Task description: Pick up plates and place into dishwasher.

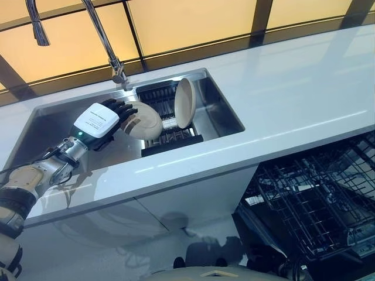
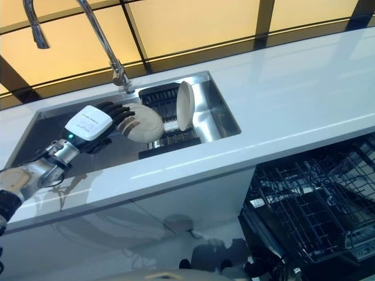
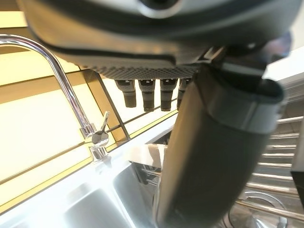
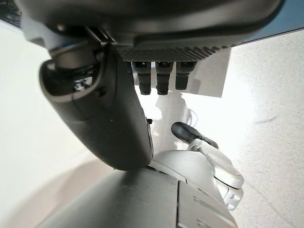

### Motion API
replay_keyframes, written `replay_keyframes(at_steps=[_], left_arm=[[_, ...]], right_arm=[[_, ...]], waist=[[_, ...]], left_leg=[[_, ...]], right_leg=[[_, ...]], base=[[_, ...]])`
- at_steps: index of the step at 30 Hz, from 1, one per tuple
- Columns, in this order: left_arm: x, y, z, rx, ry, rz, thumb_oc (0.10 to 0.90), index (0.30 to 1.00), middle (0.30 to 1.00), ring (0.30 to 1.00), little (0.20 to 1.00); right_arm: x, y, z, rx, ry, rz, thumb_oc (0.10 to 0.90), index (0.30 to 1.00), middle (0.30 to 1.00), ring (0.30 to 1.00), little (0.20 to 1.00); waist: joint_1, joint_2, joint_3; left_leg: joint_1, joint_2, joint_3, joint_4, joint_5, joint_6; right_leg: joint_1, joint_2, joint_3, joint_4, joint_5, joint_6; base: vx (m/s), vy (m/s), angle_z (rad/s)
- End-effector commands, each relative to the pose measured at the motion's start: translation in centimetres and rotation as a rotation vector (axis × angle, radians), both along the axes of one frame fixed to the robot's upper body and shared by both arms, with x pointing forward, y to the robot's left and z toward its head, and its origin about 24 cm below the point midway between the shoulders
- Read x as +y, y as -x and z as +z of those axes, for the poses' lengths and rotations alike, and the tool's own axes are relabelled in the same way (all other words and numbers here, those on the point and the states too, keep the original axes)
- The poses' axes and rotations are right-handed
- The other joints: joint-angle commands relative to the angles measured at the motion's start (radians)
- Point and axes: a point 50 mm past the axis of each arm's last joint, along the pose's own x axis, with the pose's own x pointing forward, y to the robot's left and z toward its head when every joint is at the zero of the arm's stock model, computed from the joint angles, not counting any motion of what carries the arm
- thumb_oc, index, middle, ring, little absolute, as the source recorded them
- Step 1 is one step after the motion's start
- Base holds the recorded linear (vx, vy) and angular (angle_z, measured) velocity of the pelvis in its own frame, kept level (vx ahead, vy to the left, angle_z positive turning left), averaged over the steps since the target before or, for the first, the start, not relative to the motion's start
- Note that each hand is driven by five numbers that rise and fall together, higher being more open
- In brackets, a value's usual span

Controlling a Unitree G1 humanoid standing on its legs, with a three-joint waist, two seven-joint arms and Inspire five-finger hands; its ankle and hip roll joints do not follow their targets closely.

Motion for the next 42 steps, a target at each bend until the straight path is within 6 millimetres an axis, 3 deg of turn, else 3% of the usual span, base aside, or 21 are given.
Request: replay_keyframes(at_steps=[1, 9, 19, 33, 34, 35, 36, 37, 42], left_arm=[[1.6, -1.7, 7.1, -0.338, 0.045, 0.077, 0.8, 0.9, 0.9, 0.9, 0.9], [1.3, -2.0, 7.4, -0.372, 0.057, 0.063, 0.8, 0.9, 0.9, 0.9, 0.9], [1.4, -2.6, 8.7, -0.439, 0.041, 0.078, 0.8, 0.9, 0.9, 0.9, 0.9], [0.8, -4.3, 13.1, -0.568, 0.079, 0.093, 0.8, 0.9, 0.9, 0.9, 0.9], [0.8, -4.5, 13.3, -0.564, 0.089, 0.103, 0.663, 0.782, 0.782, 0.782, 0.763], [0.8, -4.6, 13.6, -0.567, 0.099, 0.108, 0.259, 0.436, 0.436, 0.436, 0.359], [0.8, -4.6, 13.7, -0.569, 0.105, 0.112, 0.171, 0.361, 0.361, 0.361, 0.271], [0.9, -4.6, 13.8, -0.568, 0.112, 0.116, 0.1, 0.3, 0.3, 0.3, 0.2], [1.1, -4.8, 14.6, -0.589, 0.158, 0.138, 0.1, 0.3, 0.3, 0.3, 0.2]], right_arm=[[-0.3, 0.5, 0.1, 0.012, -0.006, 0.047, 0.8, 0.9, 0.9, 0.9, 0.9], [-0.4, 0.2, 0.2, 0.002, -0.001, 0.049, 0.8, 0.9, 0.9, 0.9, 0.9], [-1.1, -1.5, 1.0, -0.055, 0.003, 0.051, 0.8, 0.9, 0.9, 0.9, 0.9], [-1.1, -4.4, 2.2, -0.154, -0.004, 0.066, 0.8, 0.9, 0.9, 0.9, 0.9], [-1.2, -4.6, 2.2, -0.162, -0.004, 0.065, 0.8, 0.9, 0.9, 0.9, 0.9], [-1.2, -4.7, 2.3, -0.167, -0.006, 0.064, 0.8, 0.9, 0.9, 0.9, 0.9], [-1.2, -4.8, 2.4, -0.173, -0.008, 0.063, 0.8, 0.9, 0.9, 0.9, 0.9], [-1.2, -4.9, 2.4, -0.176, -0.009, 0.062, 0.8, 0.9, 0.9, 0.9, 0.9], [-1.2, -5.5, 2.8, -0.205, -0.015, 0.058, 0.8, 0.9, 0.9, 0.9, 0.9]], waist=[[-0.013, 0.006, 0.008], [-0.019, 0.004, 0.019], [-0.032, -0.004, 0.061], [-0.055, -0.012, 0.118], [-0.057, -0.012, 0.121], [-0.058, -0.012, 0.122], [-0.059, -0.012, 0.125], [-0.059, -0.013, 0.126], [-0.063, -0.015, 0.138]], left_leg=[[0.034, -0.092, 0.062, 0.007, -0.167, 0.076], [0.024, -0.09, 0.067, 0.007, -0.162, 0.077], [-0.019, -0.083, 0.089, 0.007, -0.15, 0.077], [-0.08, -0.077, 0.114, 0.007, -0.135, 0.077], [-0.083, -0.077, 0.116, 0.007, -0.134, 0.077], [-0.085, -0.077, 0.118, 0.007, -0.134, 0.077], [-0.087, -0.077, 0.119, 0.007, -0.133, 0.077], [-0.089, -0.076, 0.119, 0.007, -0.132, 0.078], [-0.103, -0.075, 0.126, 0.007, -0.13, 0.078]], right_leg=[[0.002, 0.022, 0.098, 0.006, -0.054, 0.065], [-0.01, 0.022, 0.105, 0.006, -0.048, 0.066], [-0.065, 0.024, 0.135, 0.019, -0.033, 0.067], [-0.137, 0.02, 0.156, 0.036, -0.015, 0.075], [-0.141, 0.019, 0.157, 0.038, -0.015, 0.076], [-0.144, 0.018, 0.158, 0.039, -0.015, 0.077], [-0.148, 0.018, 0.159, 0.041, -0.015, 0.078], [-0.15, 0.018, 0.16, 0.043, -0.015, 0.078], [-0.169, 0.017, 0.165, 0.049, -0.015, 0.079]], base=[[0.0, 0.0, 0.0], [0.0, 0.004, 0.0], [-0.02, 0.038, -0.08], [-0.04, 0.045, -0.05], [-0.01, 0.041, 0.01], [0.0, 0.036, 0.0], [0.0, 0.0, 0.0], [0.0, 0.0, 0.0], [-0.01, 0.013, -0.02]])
